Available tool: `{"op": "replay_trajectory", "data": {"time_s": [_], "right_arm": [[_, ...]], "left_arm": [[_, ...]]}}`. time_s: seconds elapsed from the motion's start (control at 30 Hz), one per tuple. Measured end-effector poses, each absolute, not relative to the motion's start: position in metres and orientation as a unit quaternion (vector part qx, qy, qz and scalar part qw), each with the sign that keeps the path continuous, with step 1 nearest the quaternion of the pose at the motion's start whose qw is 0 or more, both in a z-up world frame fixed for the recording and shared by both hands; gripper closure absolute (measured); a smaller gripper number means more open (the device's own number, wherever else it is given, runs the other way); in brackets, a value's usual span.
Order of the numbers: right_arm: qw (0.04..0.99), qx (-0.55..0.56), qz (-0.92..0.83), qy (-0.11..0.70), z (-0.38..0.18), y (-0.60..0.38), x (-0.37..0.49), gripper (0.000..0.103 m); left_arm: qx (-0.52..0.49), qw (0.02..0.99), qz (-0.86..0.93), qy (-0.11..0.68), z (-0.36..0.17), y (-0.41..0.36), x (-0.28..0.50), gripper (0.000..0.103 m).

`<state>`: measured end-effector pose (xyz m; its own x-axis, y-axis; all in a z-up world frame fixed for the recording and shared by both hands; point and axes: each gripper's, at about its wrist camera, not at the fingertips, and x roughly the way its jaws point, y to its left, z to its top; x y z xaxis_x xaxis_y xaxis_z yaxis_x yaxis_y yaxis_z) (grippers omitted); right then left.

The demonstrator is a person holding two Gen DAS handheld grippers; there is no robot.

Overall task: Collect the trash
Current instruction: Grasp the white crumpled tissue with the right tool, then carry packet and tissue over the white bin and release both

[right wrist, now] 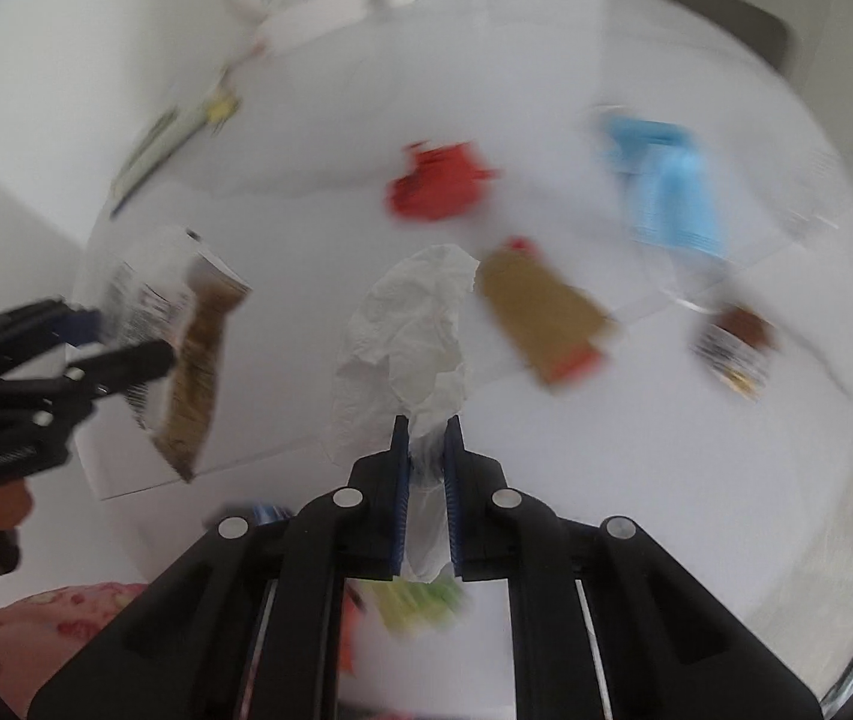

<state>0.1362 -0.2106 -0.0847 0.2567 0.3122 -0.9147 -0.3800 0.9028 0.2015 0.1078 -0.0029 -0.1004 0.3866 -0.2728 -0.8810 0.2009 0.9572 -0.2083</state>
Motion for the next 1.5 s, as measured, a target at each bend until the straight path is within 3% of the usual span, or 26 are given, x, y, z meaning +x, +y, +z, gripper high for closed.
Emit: {"op": "replay_trajectory", "data": {"time_s": [0.4, 0.83, 1.03, 1.17, 1.5], "right_arm": [[0.833, 0.077, -0.006, 0.548, -0.049, -0.452, 0.027, 0.089], [0.820, 0.149, -0.086, 0.546, -0.075, -0.562, -0.065, 0.089], [0.815, 0.164, -0.083, 0.549, -0.087, -0.583, -0.071, 0.089], [0.813, 0.169, -0.076, 0.552, -0.094, -0.583, -0.066, 0.089], [0.805, 0.172, -0.060, 0.565, -0.113, -0.575, -0.053, 0.088]], "left_arm": [[0.061, 0.777, -0.371, 0.505, -0.065, -0.235, 0.083, 0.058], [0.178, 0.654, -0.453, 0.579, -0.168, -0.426, 0.033, 0.057], [0.215, 0.650, -0.418, 0.598, -0.202, -0.459, 0.039, 0.047], [0.208, 0.656, -0.407, 0.601, -0.198, -0.456, 0.041, 0.034], [0.217, 0.680, -0.392, 0.580, -0.164, -0.443, 0.029, 0.027]]}}
